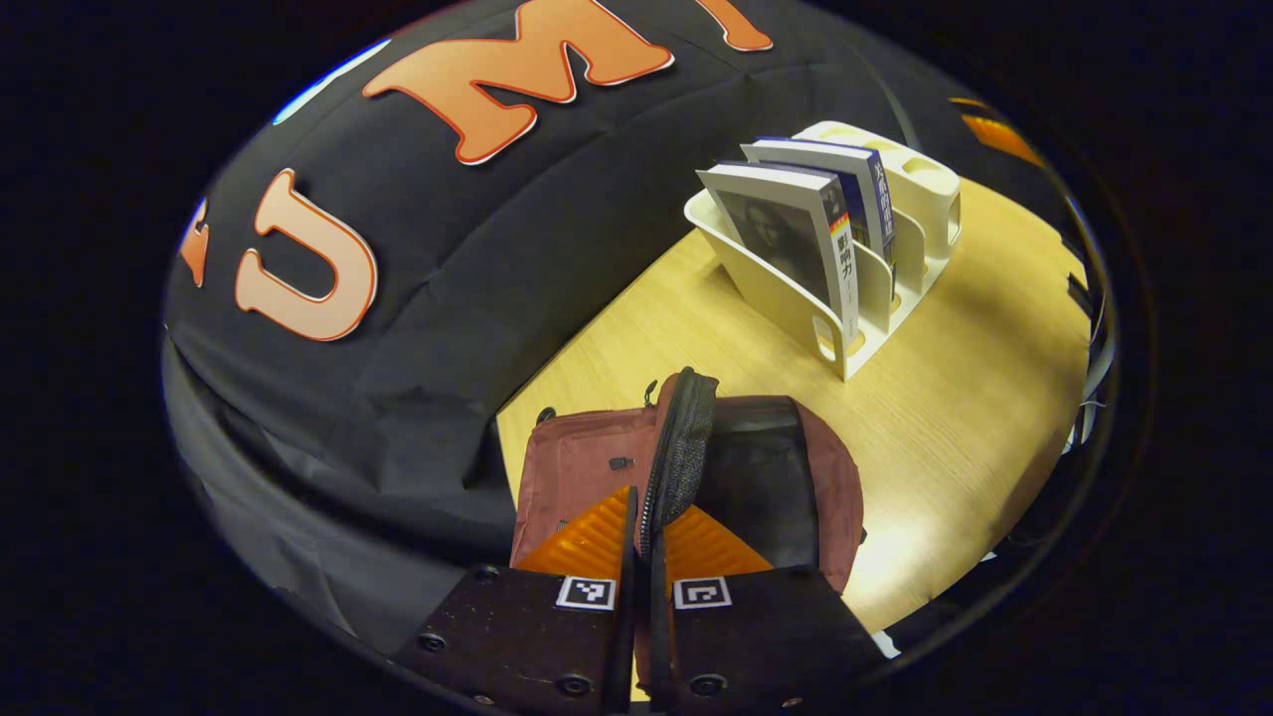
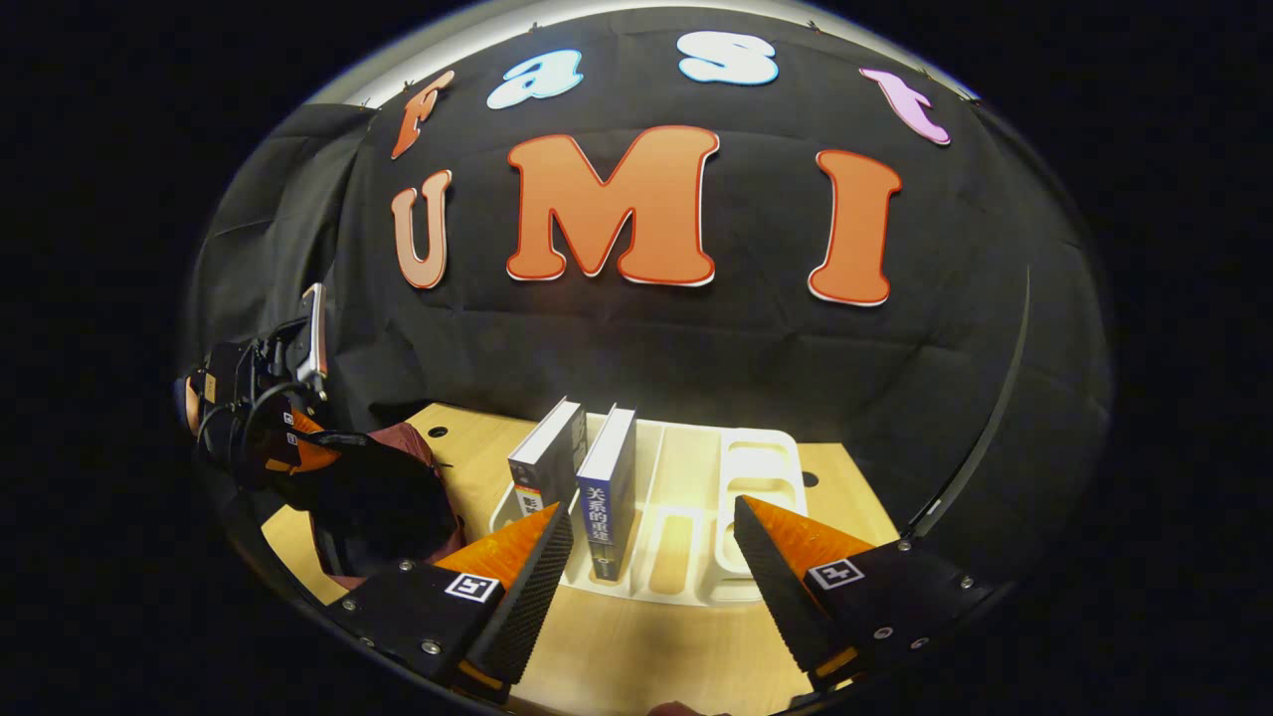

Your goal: Open the schoolbag, grab two books from the bookshelf and put them into the schoolbag.

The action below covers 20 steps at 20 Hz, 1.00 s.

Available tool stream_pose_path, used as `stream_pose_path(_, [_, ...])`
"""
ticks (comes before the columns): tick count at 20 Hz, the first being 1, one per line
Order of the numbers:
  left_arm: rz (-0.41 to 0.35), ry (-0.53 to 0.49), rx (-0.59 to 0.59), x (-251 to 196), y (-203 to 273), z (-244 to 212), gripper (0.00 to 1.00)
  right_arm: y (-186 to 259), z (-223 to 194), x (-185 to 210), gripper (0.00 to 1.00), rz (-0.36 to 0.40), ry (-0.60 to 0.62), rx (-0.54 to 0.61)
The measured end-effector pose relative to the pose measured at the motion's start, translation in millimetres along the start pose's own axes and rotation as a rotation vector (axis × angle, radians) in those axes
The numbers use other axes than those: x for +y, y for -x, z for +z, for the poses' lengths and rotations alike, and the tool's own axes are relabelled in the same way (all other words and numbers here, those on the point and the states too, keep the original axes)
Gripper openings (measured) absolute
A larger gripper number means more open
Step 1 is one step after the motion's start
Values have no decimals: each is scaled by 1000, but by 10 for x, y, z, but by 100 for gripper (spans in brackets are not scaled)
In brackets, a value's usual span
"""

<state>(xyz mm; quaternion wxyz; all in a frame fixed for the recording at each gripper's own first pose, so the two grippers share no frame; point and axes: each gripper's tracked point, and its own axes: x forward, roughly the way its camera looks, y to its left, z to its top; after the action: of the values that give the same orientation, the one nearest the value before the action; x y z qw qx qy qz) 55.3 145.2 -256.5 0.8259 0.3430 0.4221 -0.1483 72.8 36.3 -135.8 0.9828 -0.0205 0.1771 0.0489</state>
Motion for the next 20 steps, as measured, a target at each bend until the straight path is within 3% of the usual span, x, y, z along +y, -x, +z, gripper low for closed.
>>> stream_pose_path(5, [-182,1,-53,303,-46,-21,7,-315,249,598,97,-53,89,66])
stream_pose_path(9, [-322,20,-74,452,-112,-81,7,-621,426,844,97,-87,67,170])
stream_pose_path(15, [-431,26,-92,526,-241,-104,7,-1056,663,1044,97,-84,43,344])
stream_pose_path(20, [-439,78,-86,519,-293,-159,7,-1440,560,1152,98,-17,41,547])
